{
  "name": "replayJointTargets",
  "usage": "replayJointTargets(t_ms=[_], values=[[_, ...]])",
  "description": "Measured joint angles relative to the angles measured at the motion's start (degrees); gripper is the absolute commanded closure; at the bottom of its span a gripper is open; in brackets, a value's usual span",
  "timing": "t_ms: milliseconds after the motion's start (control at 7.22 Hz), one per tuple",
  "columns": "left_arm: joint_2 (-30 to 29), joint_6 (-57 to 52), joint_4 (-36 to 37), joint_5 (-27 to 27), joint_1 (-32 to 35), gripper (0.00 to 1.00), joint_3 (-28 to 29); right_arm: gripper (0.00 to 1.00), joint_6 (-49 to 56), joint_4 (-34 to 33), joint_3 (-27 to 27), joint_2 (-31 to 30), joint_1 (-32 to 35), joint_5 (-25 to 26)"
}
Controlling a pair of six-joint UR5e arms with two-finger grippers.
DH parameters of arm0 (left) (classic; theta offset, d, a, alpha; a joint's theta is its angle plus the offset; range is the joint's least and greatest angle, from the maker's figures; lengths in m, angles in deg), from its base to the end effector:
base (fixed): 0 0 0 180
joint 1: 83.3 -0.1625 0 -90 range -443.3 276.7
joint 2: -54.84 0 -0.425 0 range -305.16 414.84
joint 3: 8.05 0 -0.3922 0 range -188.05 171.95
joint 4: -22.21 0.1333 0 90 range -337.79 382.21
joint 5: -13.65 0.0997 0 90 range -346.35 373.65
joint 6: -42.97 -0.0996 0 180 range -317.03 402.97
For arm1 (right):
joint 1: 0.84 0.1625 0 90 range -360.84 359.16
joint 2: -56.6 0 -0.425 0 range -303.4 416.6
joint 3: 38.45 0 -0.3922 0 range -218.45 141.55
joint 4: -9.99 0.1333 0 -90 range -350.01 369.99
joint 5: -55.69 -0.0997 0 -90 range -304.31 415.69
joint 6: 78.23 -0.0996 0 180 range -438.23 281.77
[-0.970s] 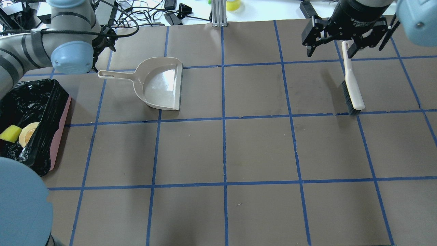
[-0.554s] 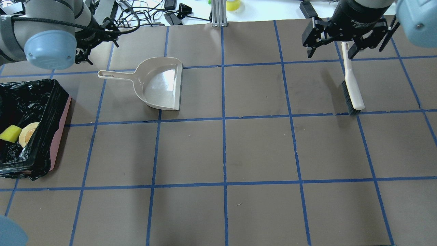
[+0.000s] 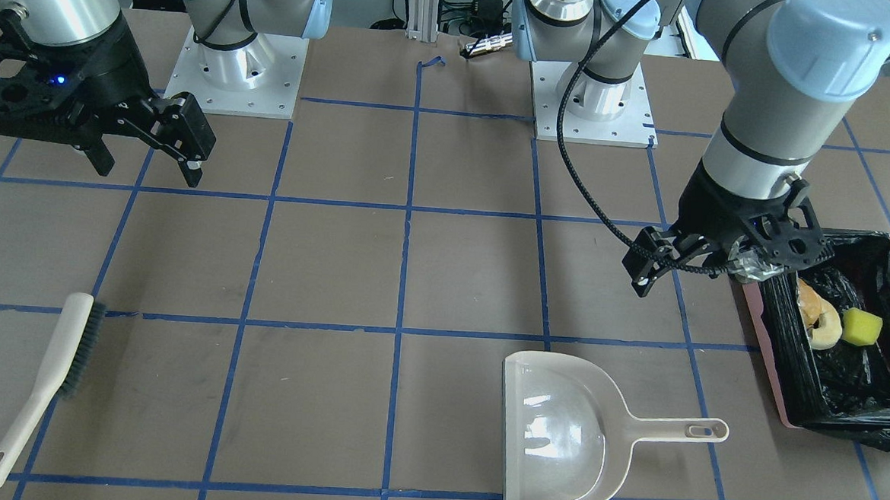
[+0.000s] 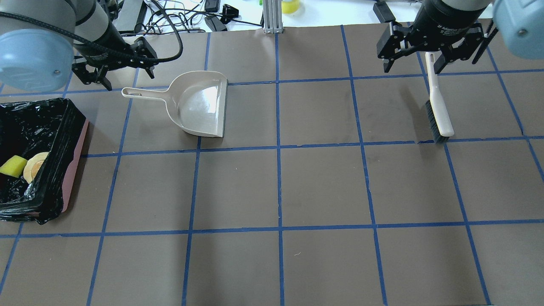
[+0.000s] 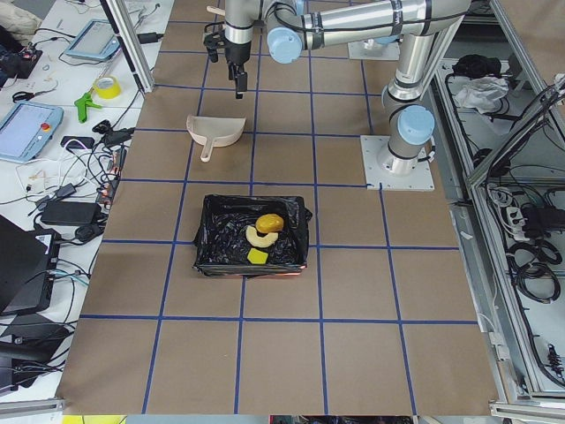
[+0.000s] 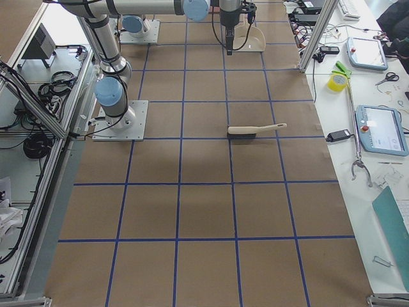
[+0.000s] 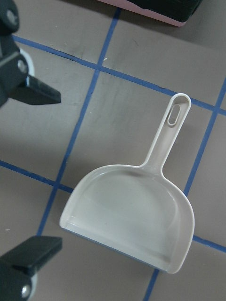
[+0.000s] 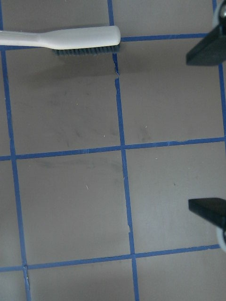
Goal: Sweep and dump trash into bin
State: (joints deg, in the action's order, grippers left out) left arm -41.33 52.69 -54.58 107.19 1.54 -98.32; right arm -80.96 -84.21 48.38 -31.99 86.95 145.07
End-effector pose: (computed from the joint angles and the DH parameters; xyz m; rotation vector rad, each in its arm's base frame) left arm -0.0775 -0.5553 0.4541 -0.4043 3.0524 -0.1858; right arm 0.1145 -0.5168 0.5107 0.1338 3.1232 -0.1627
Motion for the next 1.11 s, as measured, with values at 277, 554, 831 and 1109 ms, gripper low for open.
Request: replayJointTargets(t_ms=[277,554,831,1109], values=[[3.0,-7.2,-8.3,0.0,-0.5,0.00,1.7,0.00,0.0,0.0,0.0,0.0,0.0,0.0],[3.3,-9.6,-8.6,-1.9,-0.1,0.00,2.5,0.00,0.1,0.0,0.0,0.1,-0.1,0.2],[3.3,-10.1,-7.7,-2.4,0.5,0.00,2.3,0.00,0.0,0.0,0.0,0.1,-0.1,0.2],[3.5,-10.2,-7.5,-2.3,0.6,0.00,1.9,0.00,0.0,0.0,0.0,0.0,0.0,0.1]])
